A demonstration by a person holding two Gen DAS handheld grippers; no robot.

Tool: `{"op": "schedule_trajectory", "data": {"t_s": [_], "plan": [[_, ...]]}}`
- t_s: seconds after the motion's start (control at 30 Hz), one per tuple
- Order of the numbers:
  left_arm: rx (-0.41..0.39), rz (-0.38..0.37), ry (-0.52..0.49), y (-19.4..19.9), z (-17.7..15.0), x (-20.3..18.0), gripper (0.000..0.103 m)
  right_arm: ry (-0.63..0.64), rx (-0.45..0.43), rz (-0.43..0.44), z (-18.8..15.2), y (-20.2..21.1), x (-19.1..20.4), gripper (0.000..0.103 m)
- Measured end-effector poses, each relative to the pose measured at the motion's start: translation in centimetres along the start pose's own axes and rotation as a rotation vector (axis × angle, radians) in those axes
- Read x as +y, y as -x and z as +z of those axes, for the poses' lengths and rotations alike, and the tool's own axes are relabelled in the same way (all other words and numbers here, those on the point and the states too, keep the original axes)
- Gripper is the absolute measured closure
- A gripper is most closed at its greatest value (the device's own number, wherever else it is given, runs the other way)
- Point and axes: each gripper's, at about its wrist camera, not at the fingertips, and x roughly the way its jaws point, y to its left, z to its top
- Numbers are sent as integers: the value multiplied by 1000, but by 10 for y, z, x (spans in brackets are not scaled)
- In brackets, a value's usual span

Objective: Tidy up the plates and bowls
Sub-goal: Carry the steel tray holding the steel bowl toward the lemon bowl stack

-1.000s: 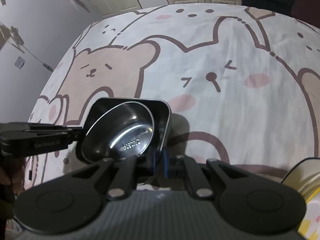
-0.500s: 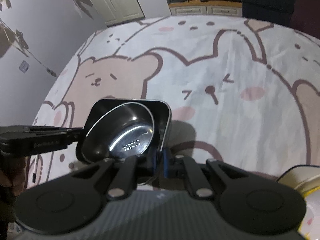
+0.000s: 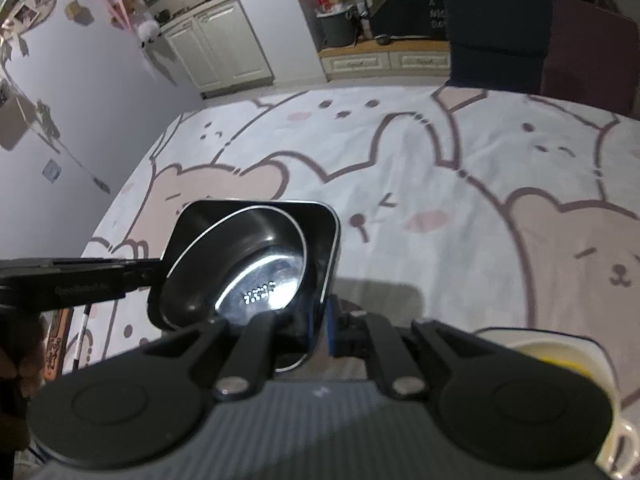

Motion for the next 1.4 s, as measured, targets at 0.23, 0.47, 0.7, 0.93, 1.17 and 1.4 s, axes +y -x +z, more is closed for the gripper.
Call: {"op": "schedule_trajectory", "data": {"t_s": [0.23, 0.47, 0.7, 0.93, 1.17, 1.4], "plan": [[-16, -20, -54, 7, -5, -48, 99, -33, -53, -28, -15, 44, -31, 96], [-13, -75, -91, 6, -14, -90, 99, -76, -87, -57, -36, 85, -66, 96], [16, -118, -131, -5, -25, -130, 99, -111, -107, -85, -55, 113, -100, 96], [82, -153, -134, -24, -38, -155, 98, -147, -99, -124, -75, 126, -134, 96], [139, -154, -128, -42, -52, -166, 98, -156, -67, -138, -94, 126, -150, 96], [183, -146, -133, -55, -62, -170, 98, -166, -17, -143, -108, 121, -159, 96]]}}
